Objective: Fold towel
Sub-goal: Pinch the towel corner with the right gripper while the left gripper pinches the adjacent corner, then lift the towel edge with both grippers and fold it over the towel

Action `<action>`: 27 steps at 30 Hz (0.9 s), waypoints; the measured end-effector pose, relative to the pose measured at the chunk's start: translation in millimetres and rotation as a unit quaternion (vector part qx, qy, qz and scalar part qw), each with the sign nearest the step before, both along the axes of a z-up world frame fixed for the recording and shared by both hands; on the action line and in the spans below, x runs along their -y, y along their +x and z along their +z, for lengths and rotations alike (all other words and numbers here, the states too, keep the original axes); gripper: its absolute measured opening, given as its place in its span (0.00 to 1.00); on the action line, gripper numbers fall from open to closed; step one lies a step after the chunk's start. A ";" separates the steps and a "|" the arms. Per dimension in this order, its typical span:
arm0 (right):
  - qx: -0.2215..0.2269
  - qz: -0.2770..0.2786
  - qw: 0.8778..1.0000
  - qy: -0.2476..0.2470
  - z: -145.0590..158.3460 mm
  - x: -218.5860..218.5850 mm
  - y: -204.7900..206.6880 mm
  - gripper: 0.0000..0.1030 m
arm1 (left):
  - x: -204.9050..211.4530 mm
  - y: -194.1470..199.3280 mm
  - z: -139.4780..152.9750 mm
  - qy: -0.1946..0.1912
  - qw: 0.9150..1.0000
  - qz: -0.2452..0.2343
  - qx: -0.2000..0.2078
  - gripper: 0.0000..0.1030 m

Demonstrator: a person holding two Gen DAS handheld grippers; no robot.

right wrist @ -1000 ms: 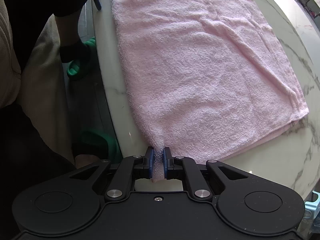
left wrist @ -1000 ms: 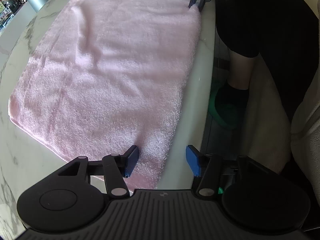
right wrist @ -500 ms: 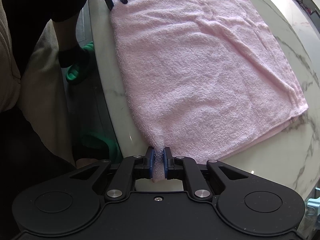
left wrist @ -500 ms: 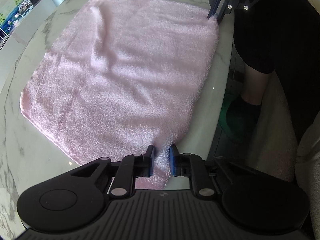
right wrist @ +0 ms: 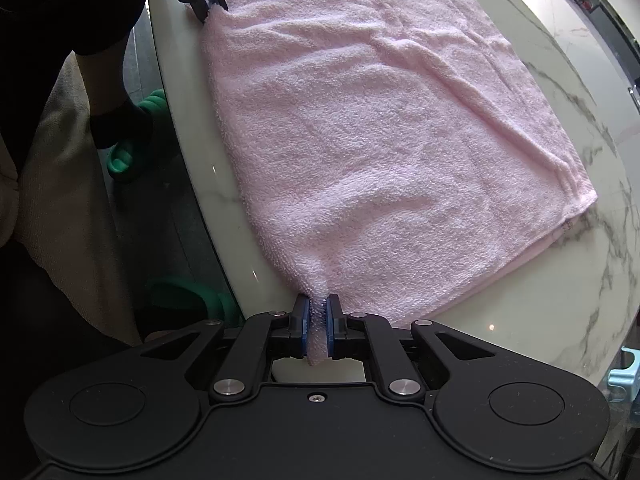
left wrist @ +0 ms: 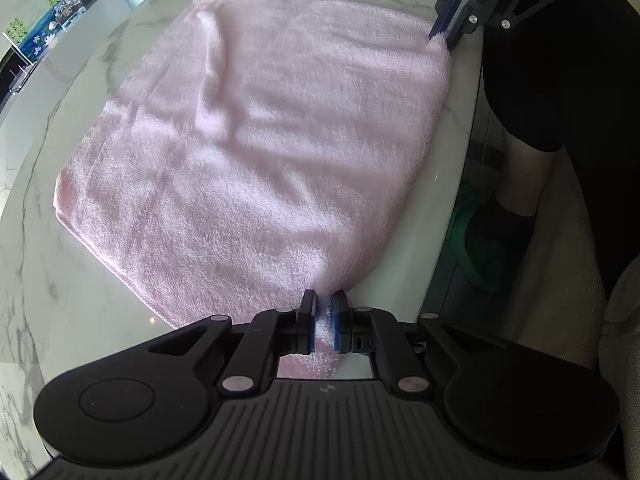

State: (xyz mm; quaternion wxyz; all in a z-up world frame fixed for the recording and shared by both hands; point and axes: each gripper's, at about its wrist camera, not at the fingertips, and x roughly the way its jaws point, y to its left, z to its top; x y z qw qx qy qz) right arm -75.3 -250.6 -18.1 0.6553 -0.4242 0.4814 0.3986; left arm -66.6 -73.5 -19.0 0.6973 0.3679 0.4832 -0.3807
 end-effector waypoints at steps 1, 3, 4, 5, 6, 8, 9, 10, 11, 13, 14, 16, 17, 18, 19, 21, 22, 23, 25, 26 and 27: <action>0.001 -0.003 1.000 0.003 1.1 0.3 -0.7 0.06 | -1.7 -1.0 1.4 -0.001 1.000 0.001 0.000 0.06; 0.000 -0.007 1.000 0.013 5.7 0.4 -3.7 0.06 | -5.8 -3.7 5.3 -0.002 1.000 0.004 -0.001 0.06; 0.000 -0.006 1.000 0.017 8.1 -0.5 -6.1 0.06 | -7.8 -5.1 7.2 -0.003 1.000 0.005 -0.002 0.06; 0.000 -0.003 1.000 0.019 10.1 -1.7 -8.8 0.06 | -9.9 -6.4 9.1 -0.004 1.000 0.006 -0.002 0.06; 0.001 0.000 1.000 0.020 12.0 -3.5 -11.9 0.06 | -11.9 -7.8 11.1 -0.004 1.000 0.007 -0.003 0.06; 0.001 0.007 1.000 0.021 15.4 -7.7 -17.5 0.06 | -16.0 -10.5 14.9 -0.006 1.000 0.010 -0.004 0.06; 0.000 0.010 1.000 0.023 17.9 -9.7 -20.3 0.06 | -18.1 -11.6 16.6 -0.006 1.000 0.011 -0.006 0.06; -0.001 0.012 1.000 0.025 20.8 -11.2 -22.7 0.06 | -20.1 -12.6 18.4 -0.007 1.000 0.013 -0.010 0.06; -0.002 0.014 1.000 0.028 23.6 -12.8 -25.1 0.06 | -22.9 -14.0 20.9 -0.008 1.000 0.015 -0.014 0.06; -0.005 0.018 0.999 0.032 30.4 -14.6 -29.8 0.06 | -27.7 -18.5 25.7 -0.007 1.000 0.013 -0.019 0.06; -0.006 0.021 0.999 0.033 34.1 -14.9 -31.9 0.06 | -29.5 -21.6 28.5 -0.006 1.000 0.010 -0.021 0.06; -0.008 0.029 0.999 0.034 41.7 -15.6 -36.5 0.06 | -30.8 -26.6 33.5 -0.004 1.000 0.003 -0.023 0.06; -0.009 0.033 0.999 0.034 45.4 -15.5 -38.7 0.06 | -31.6 -29.2 36.5 -0.004 1.000 -0.001 -0.025 0.06; -0.009 0.037 0.999 0.033 48.9 -15.2 -40.3 0.06 | -32.4 -31.3 39.4 -0.006 1.000 -0.003 -0.025 0.06; -0.010 0.041 0.999 0.032 52.4 -15.0 -42.0 0.06 | -33.2 -32.3 42.3 -0.009 1.000 -0.004 -0.026 0.06; -0.010 0.047 0.999 0.025 61.1 -14.1 -44.7 0.06 | -34.1 -31.6 46.6 -0.014 0.999 -0.005 -0.028 0.06; -0.009 0.048 0.999 0.023 65.3 -13.0 -45.1 0.06 | -34.7 -31.6 50.3 -0.017 0.999 -0.006 -0.029 0.06; -0.008 0.050 0.998 0.021 71.0 -11.6 -45.2 0.06 | -34.9 -30.9 53.8 -0.018 0.999 -0.007 -0.029 0.06; -0.007 0.054 0.998 0.022 83.6 -9.3 -44.3 0.06 | -36.4 -28.4 59.9 -0.016 1.000 -0.010 -0.021 0.06; -0.004 0.056 0.998 0.024 88.7 -9.2 -43.3 0.06 | -37.6 -26.2 63.3 -0.014 1.000 -0.011 -0.017 0.06; -0.001 0.056 0.998 0.026 94.3 -8.8 -40.5 0.06 | -35.3 -23.5 64.4 -0.013 1.000 -0.012 -0.012 0.06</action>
